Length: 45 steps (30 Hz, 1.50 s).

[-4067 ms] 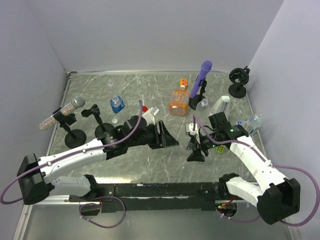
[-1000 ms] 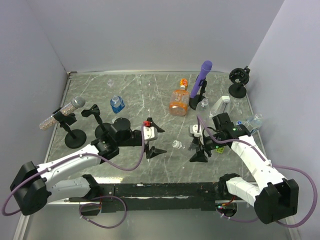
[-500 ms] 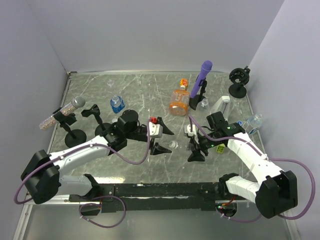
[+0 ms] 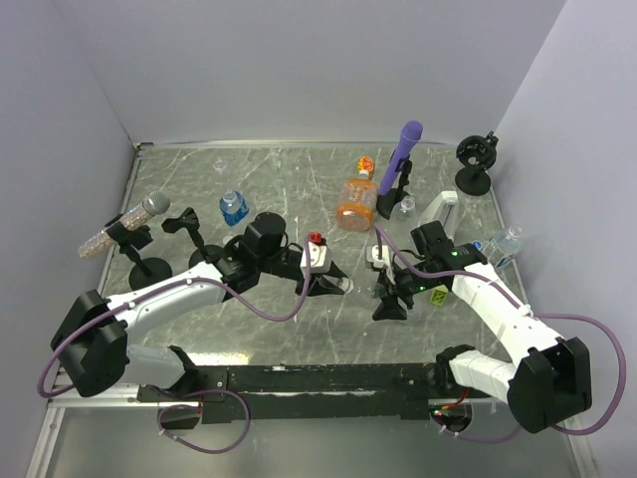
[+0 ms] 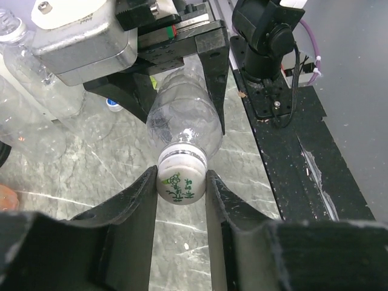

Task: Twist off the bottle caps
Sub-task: Unscrew the bottle cap from the plastic bottle.

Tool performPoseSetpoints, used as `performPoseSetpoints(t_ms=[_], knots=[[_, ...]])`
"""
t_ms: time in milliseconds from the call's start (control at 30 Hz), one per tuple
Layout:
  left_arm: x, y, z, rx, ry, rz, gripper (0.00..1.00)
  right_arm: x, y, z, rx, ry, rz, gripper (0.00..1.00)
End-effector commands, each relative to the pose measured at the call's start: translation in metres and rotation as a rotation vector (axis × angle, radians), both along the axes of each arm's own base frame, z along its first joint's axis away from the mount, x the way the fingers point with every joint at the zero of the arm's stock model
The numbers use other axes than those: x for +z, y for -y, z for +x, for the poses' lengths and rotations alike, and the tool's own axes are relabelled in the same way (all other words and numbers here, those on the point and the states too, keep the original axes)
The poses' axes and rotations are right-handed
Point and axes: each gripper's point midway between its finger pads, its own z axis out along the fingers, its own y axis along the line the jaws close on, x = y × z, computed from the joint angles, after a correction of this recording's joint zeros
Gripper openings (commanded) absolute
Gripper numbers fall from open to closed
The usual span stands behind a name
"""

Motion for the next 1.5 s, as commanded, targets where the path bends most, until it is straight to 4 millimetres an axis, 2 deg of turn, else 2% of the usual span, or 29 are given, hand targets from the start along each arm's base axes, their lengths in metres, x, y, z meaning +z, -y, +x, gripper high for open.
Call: performPoseSetpoints(t_ms=[0,67,200,333,400,433,467,600,733,867,1000,1133,1167,1267,1300,1367,1467], knots=[[0.019,0.005,-0.003,-0.043,0.014,-0.038,0.15,0.019,-0.009,0.012,0.004,0.046,0.051,0.18],[0.025,0.007,0.001,-0.022,-0.008,-0.038,0.01,0.021,-0.011,0.015,-0.009,0.043,0.056,0.18],[0.044,0.013,0.017,0.066,-0.190,-0.043,0.01,0.038,-0.015,0.030,-0.034,0.057,0.047,0.17],[0.050,0.017,0.057,0.303,-0.444,0.003,0.01,0.046,-0.017,0.054,-0.079,0.087,0.023,0.17],[0.050,0.015,0.082,0.441,-0.569,0.002,0.01,0.044,-0.018,0.061,-0.095,0.092,0.017,0.16],[0.050,0.014,0.087,0.471,-0.651,-0.003,0.01,0.042,-0.015,0.063,-0.096,0.098,-0.002,0.16],[0.054,0.016,0.090,0.467,-0.693,-0.031,0.01,0.038,-0.013,0.067,-0.110,0.101,-0.024,0.16],[0.038,0.024,0.092,0.454,-0.829,-0.016,0.01,0.037,-0.008,0.074,-0.157,0.118,-0.030,0.14],[0.020,0.012,0.101,0.515,-0.839,0.036,0.01,0.037,-0.003,0.078,-0.188,0.104,-0.024,0.14],[0.024,0.009,0.103,0.555,-0.846,0.002,0.01,0.032,-0.001,0.080,-0.193,0.092,-0.038,0.13],[0.009,0.013,0.101,0.545,-0.917,0.075,0.01,0.033,0.003,0.081,-0.212,0.096,-0.025,0.13],[0.019,0.017,0.086,0.413,-0.903,0.077,0.02,0.037,-0.002,0.070,-0.164,0.071,0.023,0.13],[0.024,0.017,0.081,0.372,-0.888,0.072,0.11,0.036,-0.002,0.067,-0.153,0.064,0.026,0.13],[0.034,0.012,0.076,0.334,-0.829,0.069,0.56,0.036,-0.004,0.061,-0.126,0.053,0.038,0.13],[0.037,0.010,0.077,0.337,-0.788,0.062,0.68,0.037,-0.004,0.059,-0.117,0.053,0.046,0.13],[0.045,0.005,0.077,0.342,-0.715,0.039,0.81,0.038,-0.006,0.056,-0.101,0.049,0.057,0.13],[0.056,-0.001,0.076,0.345,-0.620,-0.002,0.93,0.038,-0.007,0.051,-0.073,0.042,0.069,0.13]])
